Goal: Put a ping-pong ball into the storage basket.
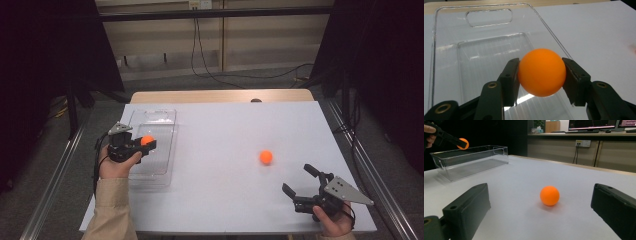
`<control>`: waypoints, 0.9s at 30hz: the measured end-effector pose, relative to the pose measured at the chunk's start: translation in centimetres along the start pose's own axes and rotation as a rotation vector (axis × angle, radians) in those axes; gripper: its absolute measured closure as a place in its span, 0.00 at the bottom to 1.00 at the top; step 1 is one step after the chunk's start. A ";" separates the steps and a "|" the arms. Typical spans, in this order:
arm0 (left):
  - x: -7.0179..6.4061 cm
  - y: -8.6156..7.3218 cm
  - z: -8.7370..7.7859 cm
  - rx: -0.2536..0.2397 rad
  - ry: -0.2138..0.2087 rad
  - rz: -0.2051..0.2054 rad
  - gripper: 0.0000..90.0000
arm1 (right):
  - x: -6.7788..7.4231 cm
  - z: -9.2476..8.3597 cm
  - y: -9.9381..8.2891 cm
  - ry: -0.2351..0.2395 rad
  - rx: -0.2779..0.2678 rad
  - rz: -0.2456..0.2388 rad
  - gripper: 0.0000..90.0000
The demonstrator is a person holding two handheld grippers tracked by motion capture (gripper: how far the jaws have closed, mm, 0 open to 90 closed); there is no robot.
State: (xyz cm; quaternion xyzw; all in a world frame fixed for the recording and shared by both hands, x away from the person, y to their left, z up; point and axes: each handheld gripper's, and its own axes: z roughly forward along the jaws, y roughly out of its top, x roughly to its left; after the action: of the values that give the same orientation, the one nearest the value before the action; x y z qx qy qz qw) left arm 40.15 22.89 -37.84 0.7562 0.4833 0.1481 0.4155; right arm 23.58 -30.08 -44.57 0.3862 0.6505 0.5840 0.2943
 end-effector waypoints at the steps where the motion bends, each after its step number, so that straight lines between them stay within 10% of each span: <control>1: 0.0 0.0 0.0 0.002 0.003 0.003 0.56 | 0.0 0.0 0.0 0.001 -0.001 0.002 0.02; 27: 0.1 -0.3 0.6 0.017 0.025 0.004 0.56 | 0.0 0.0 0.1 0.002 -0.004 -0.002 0.02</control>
State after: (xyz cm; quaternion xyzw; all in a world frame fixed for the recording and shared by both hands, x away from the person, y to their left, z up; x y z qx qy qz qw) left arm 40.42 22.74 -38.49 0.7590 0.4880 0.1541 0.4026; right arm 23.56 -30.07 -44.51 0.3844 0.6501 0.5853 0.2951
